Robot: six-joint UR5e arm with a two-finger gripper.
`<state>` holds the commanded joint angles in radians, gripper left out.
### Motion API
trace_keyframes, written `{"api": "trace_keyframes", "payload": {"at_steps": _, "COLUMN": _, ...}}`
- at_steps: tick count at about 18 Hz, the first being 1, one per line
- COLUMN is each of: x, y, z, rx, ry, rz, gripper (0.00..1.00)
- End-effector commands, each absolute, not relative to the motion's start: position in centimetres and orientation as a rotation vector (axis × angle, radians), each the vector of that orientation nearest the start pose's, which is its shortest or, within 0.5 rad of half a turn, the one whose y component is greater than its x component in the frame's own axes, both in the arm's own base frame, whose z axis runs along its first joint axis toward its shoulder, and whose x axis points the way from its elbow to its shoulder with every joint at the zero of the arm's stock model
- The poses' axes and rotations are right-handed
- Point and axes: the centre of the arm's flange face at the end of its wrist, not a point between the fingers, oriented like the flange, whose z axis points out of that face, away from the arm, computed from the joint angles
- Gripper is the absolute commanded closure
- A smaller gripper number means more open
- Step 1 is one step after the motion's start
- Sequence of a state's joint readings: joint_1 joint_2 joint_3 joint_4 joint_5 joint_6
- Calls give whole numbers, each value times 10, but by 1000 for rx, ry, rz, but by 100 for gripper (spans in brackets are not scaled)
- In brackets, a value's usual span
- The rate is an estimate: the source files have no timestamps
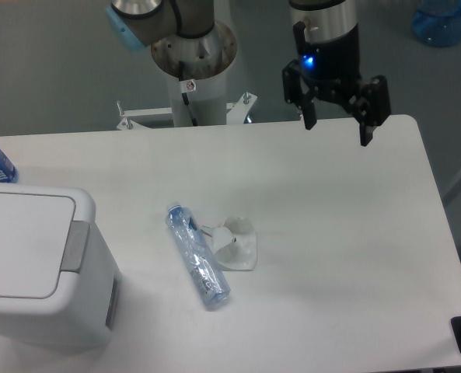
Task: Open the trash can
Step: 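Move the open gripper across the table toward the white trash bin lid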
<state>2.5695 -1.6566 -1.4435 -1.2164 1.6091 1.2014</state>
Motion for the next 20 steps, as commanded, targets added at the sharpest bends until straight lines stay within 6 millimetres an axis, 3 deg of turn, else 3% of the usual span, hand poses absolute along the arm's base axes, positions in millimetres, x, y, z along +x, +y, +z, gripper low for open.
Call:
{"api": "trace_keyframes", "payload": {"at_steps": 4, "x": -393, "y": 445, "z": 548, "rx": -2852, "ry": 115, "rz": 527, "gripper": 0}}
{"api": "trace_keyframes", "payload": {"at_steps": 8, "x": -370, "y": 508, "z": 541, "rx": -2690, "ry": -196, "rz": 516, "gripper": 0}}
{"api": "trace_keyframes", "payload": {"at_steps": 11, "x": -350, "y": 543, "z": 533, "rx": -2574, "ry": -351, "rz": 489, "gripper": 0}}
{"api": "trace_keyframes", "payload": {"at_steps": 17, "x": -307, "y": 574, "z": 530, "rx": -2489, "ry": -537, "rz": 318, "gripper": 0}}
{"api": "trace_keyframes", "payload": {"at_steps": 20, "x": -290, "y": 584, "z": 526, "rx": -2473, "ry": -543, "rz": 222, "gripper": 0}}
